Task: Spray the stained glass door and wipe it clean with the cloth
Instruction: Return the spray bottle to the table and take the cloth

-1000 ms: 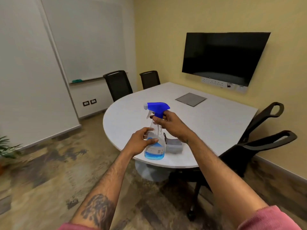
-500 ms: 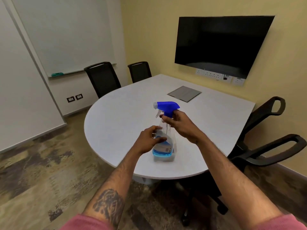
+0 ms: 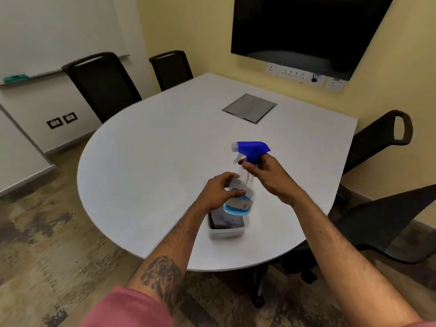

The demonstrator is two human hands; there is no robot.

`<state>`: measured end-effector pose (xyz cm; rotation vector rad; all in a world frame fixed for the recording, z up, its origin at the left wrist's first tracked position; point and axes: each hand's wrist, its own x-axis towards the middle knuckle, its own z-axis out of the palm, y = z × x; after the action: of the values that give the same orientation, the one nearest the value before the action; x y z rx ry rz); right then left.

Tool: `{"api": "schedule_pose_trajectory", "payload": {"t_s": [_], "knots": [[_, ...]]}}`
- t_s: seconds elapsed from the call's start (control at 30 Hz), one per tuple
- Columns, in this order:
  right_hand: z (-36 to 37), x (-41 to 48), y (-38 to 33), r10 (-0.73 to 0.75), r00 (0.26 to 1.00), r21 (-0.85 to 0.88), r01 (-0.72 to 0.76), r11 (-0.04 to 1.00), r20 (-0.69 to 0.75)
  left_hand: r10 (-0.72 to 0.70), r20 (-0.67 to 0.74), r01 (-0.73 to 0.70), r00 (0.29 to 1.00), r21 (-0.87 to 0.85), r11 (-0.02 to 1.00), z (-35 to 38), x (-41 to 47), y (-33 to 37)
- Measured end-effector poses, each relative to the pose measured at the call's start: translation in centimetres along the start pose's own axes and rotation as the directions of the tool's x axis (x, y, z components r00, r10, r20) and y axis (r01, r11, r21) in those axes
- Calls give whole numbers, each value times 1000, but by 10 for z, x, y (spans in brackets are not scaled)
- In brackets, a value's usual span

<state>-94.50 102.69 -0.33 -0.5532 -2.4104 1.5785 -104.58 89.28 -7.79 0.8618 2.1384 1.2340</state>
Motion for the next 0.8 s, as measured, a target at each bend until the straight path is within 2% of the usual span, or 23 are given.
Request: {"api": "schedule_pose_trajectory", "payload": {"t_s": [0.2, 0.4, 0.57, 0.8], "knots": [[-19, 33, 35, 61, 997, 16, -60, 998, -43, -87, 67, 83, 994, 60, 995, 8, 48, -37], [-43, 58, 75, 97, 993, 26, -96, 995, -60, -235, 89, 208, 968, 241, 948, 35, 85, -99], [-53, 76, 119, 136, 989, 51, -133, 990, -53, -344, 162, 241, 925, 450, 860, 63, 118, -146], [-44, 98, 170, 201, 979, 81, -198, 977, -22, -397, 195, 133, 897, 737, 663, 91, 142, -192]]}}
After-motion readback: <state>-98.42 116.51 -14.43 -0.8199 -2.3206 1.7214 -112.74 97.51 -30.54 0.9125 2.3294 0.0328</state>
